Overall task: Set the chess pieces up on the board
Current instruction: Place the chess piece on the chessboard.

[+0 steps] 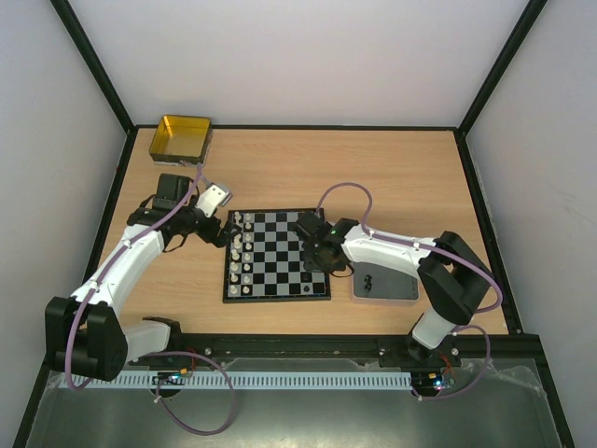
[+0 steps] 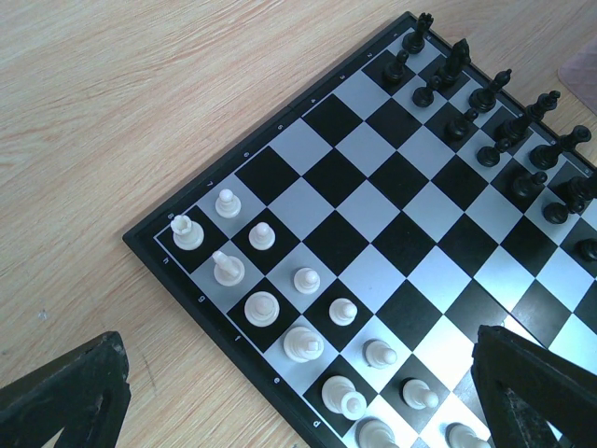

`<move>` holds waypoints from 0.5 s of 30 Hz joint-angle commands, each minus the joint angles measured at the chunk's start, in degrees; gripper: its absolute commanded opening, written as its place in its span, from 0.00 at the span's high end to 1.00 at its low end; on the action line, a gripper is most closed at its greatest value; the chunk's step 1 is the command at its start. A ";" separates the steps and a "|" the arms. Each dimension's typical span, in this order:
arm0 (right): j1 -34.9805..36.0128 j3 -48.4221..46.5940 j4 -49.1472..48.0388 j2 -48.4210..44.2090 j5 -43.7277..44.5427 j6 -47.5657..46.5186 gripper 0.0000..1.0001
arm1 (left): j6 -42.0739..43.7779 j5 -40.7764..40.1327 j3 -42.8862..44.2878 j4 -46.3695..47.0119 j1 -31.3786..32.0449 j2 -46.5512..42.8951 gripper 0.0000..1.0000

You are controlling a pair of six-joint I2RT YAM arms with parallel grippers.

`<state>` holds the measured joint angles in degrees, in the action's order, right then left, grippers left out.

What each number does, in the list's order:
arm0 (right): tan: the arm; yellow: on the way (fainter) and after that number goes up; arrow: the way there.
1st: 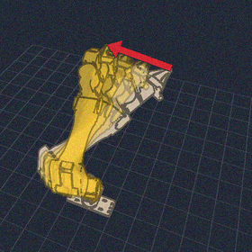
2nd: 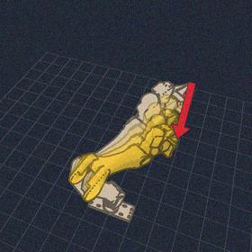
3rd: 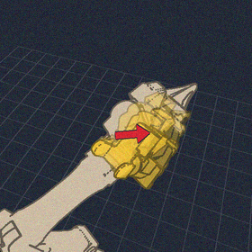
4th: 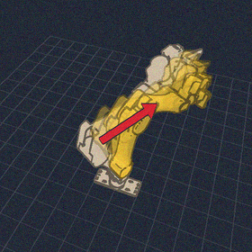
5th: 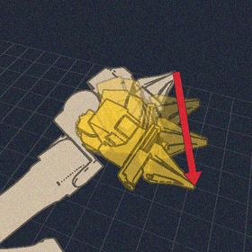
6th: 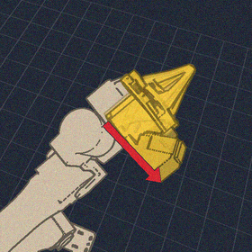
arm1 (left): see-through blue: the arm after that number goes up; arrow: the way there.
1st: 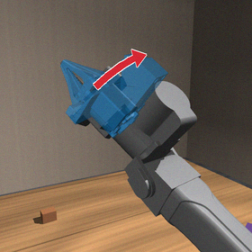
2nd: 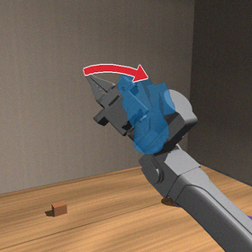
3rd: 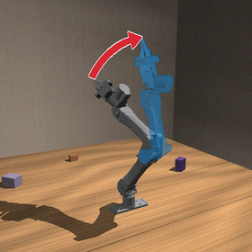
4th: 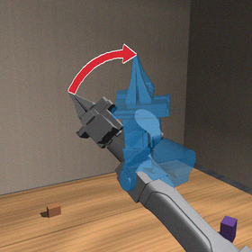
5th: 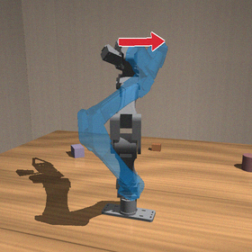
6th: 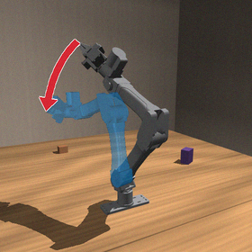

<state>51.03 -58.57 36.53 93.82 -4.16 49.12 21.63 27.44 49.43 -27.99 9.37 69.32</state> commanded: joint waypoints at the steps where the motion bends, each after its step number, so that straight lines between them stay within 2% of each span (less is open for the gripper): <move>1: 0.33 -1.08 -0.07 0.68 0.78 0.19 0.93 | 0.61 0.86 -0.61 -0.49 0.30 -0.41 0.01; 10: 0.37 -0.88 0.05 0.44 1.26 0.50 0.93 | 0.61 0.85 -0.73 -0.49 0.30 -0.58 0.01; 15: 0.32 -1.11 -0.17 0.41 1.27 0.73 0.85 | 0.63 0.86 -0.83 -0.49 0.30 -0.63 0.01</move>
<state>51.03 -58.57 36.53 93.95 -4.10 49.30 21.65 27.44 49.43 -27.99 9.37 69.32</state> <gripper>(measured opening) 0.136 0.992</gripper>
